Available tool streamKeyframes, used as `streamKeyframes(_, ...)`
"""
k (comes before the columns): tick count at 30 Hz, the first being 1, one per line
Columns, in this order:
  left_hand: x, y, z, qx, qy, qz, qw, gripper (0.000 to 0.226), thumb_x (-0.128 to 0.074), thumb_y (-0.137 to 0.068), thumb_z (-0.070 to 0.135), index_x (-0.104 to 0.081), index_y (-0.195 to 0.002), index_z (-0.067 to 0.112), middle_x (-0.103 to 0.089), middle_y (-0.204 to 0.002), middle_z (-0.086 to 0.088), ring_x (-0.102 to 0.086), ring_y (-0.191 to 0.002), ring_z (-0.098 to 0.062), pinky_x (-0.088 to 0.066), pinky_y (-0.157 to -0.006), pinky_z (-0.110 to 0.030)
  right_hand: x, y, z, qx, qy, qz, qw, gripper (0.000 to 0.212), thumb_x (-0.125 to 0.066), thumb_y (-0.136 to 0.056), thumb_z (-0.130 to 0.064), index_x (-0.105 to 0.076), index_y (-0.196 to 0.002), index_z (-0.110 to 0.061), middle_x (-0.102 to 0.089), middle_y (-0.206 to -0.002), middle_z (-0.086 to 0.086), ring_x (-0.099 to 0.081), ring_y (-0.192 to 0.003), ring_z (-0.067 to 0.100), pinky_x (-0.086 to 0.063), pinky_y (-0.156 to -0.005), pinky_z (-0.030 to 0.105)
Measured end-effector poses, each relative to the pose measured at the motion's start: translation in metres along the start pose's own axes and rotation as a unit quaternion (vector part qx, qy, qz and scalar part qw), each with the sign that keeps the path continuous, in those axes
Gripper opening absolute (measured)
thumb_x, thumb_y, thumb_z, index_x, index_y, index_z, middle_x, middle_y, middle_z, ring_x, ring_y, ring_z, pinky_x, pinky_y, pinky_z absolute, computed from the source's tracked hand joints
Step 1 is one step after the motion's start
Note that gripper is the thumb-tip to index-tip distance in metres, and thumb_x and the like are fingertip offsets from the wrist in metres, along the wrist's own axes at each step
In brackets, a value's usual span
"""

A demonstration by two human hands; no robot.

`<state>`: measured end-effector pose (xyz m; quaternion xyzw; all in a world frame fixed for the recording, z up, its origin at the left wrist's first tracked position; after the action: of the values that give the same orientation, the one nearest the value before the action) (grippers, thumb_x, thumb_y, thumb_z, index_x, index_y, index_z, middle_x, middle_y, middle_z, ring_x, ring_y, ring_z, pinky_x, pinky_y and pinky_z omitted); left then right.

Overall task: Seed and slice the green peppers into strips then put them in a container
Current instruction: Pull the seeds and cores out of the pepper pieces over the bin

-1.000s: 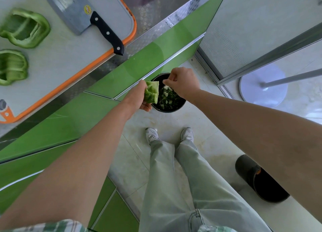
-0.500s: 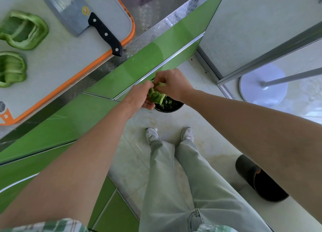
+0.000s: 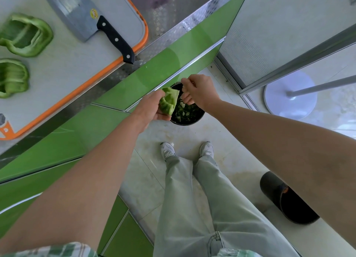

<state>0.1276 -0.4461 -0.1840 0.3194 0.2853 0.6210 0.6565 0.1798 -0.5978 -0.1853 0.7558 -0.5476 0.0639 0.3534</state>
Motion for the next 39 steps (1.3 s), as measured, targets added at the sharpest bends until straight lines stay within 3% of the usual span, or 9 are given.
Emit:
streamKeyframes(3,0.003,-0.001,-0.003,0.005,0.002,0.004,1.0,0.022,-0.041,-0.1,0.023,-0.057,-0.095,0.008,-0.058,-0.079,-0.012,-0.058,-0.068,-0.021,-0.058,-0.065,-0.036,0.002,-0.002,0.014,-0.016,0.099,0.001,0.995,0.026,-0.053,-0.095,-0.025,-0.059,-0.072,-0.016,-0.07,-0.069,-0.001,-0.069,-0.064,0.011,-0.059,-0.071,0.033)
streamKeyframes(5,0.003,-0.003,-0.005,0.015,0.008,0.004,1.0,0.023,-0.041,-0.1,0.024,-0.056,-0.097,0.007,-0.058,-0.081,-0.013,-0.059,-0.069,-0.022,-0.058,-0.065,-0.036,0.001,-0.003,0.014,0.003,0.096,-0.001,0.995,0.009,-0.056,-0.087,-0.012,-0.062,-0.086,-0.019,-0.07,-0.083,-0.007,-0.068,-0.081,0.013,-0.056,-0.08,0.036)
streamKeyframes(7,0.002,-0.003,-0.007,0.029,0.02,0.006,0.999,0.026,-0.039,-0.1,0.025,-0.057,-0.096,0.006,-0.058,-0.082,-0.014,-0.058,-0.07,-0.023,-0.058,-0.065,-0.036,-0.003,0.0,0.004,0.059,0.069,-0.014,0.996,0.023,-0.052,-0.088,-0.006,-0.064,-0.102,-0.019,-0.067,-0.096,-0.01,-0.065,-0.089,0.01,-0.054,-0.088,0.034)
streamKeyframes(11,-0.003,-0.001,-0.006,0.04,0.039,-0.005,0.998,0.031,-0.034,-0.101,0.025,-0.058,-0.097,0.007,-0.059,-0.089,-0.016,-0.057,-0.072,-0.023,-0.057,-0.065,-0.037,-0.007,0.006,-0.02,0.175,0.042,-0.021,0.983,0.019,-0.06,-0.092,-0.03,-0.064,-0.107,-0.019,-0.063,-0.105,-0.005,-0.064,-0.084,0.007,-0.052,-0.08,0.022)
streamKeyframes(15,-0.009,0.0,-0.002,0.03,0.026,-0.026,0.999,0.034,-0.031,-0.102,0.027,-0.06,-0.095,0.009,-0.062,-0.082,-0.011,-0.056,-0.066,-0.019,-0.057,-0.059,-0.033,-0.019,0.006,-0.028,0.219,0.188,-0.049,0.956,0.025,-0.065,-0.085,-0.026,-0.063,-0.109,-0.02,-0.062,-0.103,0.002,-0.057,-0.084,0.014,-0.047,-0.073,0.027)
streamKeyframes(25,-0.012,-0.004,-0.007,0.014,-0.033,-0.02,0.999,0.033,-0.034,-0.1,0.024,-0.062,-0.09,0.009,-0.066,-0.081,-0.014,-0.061,-0.07,-0.025,-0.057,-0.065,-0.036,-0.018,0.002,-0.026,0.156,0.246,-0.023,0.956,0.019,-0.053,-0.096,-0.021,-0.063,-0.103,-0.006,-0.063,-0.086,0.006,-0.053,-0.077,0.019,-0.043,-0.071,0.029)
streamKeyframes(29,-0.013,-0.002,-0.009,0.012,-0.014,-0.015,1.0,0.032,-0.032,-0.1,0.02,-0.061,-0.09,0.011,-0.064,-0.082,-0.012,-0.06,-0.072,-0.022,-0.057,-0.065,-0.037,-0.007,0.002,-0.011,0.049,0.066,0.005,0.997,0.019,-0.042,-0.101,-0.021,-0.055,-0.105,-0.008,-0.069,-0.082,0.011,-0.068,-0.06,0.018,-0.056,-0.064,0.036)
streamKeyframes(34,-0.005,-0.001,-0.011,0.014,-0.043,-0.01,0.999,0.035,-0.03,-0.101,0.022,-0.06,-0.09,0.01,-0.061,-0.078,-0.013,-0.057,-0.067,-0.023,-0.053,-0.057,-0.033,-0.012,0.007,-0.013,0.0,-0.027,-0.091,0.996,0.021,-0.04,-0.096,-0.015,-0.056,-0.109,-0.013,-0.069,-0.088,0.007,-0.069,-0.062,0.013,-0.06,-0.066,0.032)
streamKeyframes(39,-0.01,0.005,-0.005,-0.008,-0.089,-0.057,0.994,0.04,-0.026,-0.101,0.024,-0.062,-0.088,0.01,-0.061,-0.071,-0.01,-0.056,-0.063,-0.021,-0.05,-0.058,-0.032,-0.025,0.005,-0.02,-0.016,0.05,-0.172,0.984,0.024,-0.058,-0.087,-0.017,-0.054,-0.111,-0.017,-0.061,-0.091,0.001,-0.066,-0.067,0.013,-0.057,-0.06,0.023)
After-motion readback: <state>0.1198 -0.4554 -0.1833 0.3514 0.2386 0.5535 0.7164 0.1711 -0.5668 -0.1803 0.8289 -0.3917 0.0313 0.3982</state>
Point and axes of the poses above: each hand's wrist, its own y-axis away from the middle knuckle, its own x-axis out of the back of the hand, z = x × y, the point moved 6 cm from there along -y, towards the middle knuckle
